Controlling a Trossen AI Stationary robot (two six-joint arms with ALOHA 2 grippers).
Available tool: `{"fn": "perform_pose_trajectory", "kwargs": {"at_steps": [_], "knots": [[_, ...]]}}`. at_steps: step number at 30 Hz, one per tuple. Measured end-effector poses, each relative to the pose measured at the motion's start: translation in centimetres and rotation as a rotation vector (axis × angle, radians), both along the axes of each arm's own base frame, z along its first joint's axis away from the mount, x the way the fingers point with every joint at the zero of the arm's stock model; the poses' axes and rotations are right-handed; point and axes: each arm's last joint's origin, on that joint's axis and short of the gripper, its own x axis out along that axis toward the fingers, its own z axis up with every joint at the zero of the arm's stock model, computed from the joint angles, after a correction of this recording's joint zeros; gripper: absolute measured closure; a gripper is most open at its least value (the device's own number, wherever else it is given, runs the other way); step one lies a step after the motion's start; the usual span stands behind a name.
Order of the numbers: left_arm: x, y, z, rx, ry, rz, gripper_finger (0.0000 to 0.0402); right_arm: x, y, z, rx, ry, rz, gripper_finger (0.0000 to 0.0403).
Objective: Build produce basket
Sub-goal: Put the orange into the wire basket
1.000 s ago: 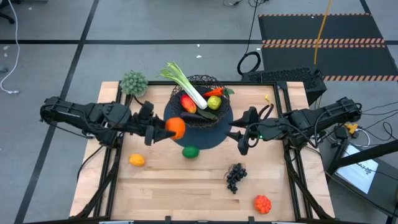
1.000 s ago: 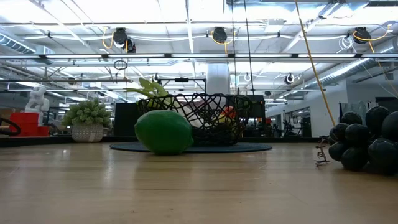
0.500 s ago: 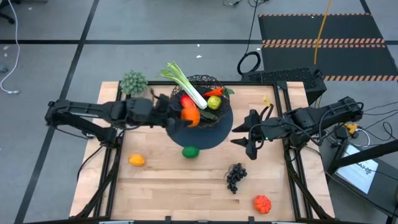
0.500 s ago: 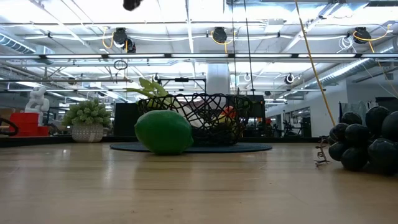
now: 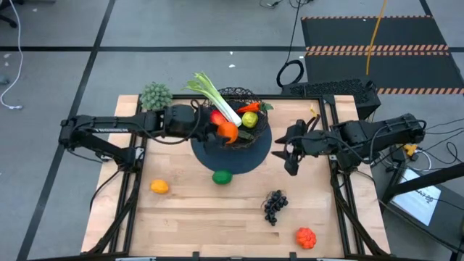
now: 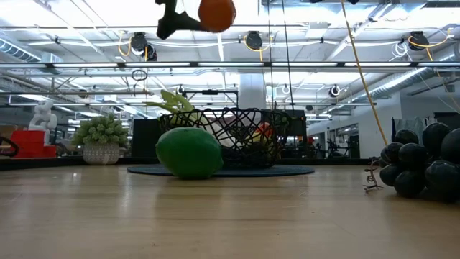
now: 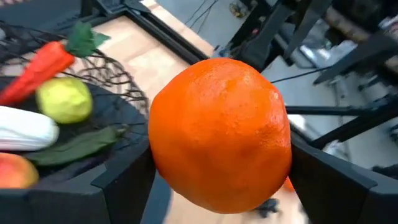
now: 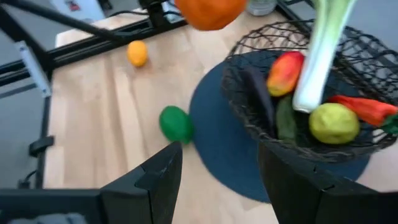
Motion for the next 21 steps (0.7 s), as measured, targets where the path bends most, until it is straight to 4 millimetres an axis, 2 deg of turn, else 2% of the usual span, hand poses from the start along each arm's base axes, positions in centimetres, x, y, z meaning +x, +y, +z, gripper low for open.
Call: {"fn": "perform_pose_trajectory", "kwargs": {"at_steps": [9, 13, 17, 21], "knots": [[-0.9, 2.7, -0.9, 0.142, 0.123, 0.019, 0.0066, 0.4, -2.3, 0.1, 0.127, -0.042, -0.200, 0.0203], [-1.6, 4.1, -1.6, 0.141, 0.213, 0.054, 0.0066, 0.4, -2.6, 0.1, 0.223, -0.072, -0.296, 0.0203], [-2.4, 5.0, -2.3, 0.112, 0.308, 0.097, 0.0066, 0.6, -2.8, -0.1, 0.228, -0.060, -0.309, 0.0203], [-2.8, 5.3, -2.6, 0.037, 0.334, 0.149, 0.0066, 0.5, -2.8, -0.1, 0.245, -0.066, -0.322, 0.0203]]}}
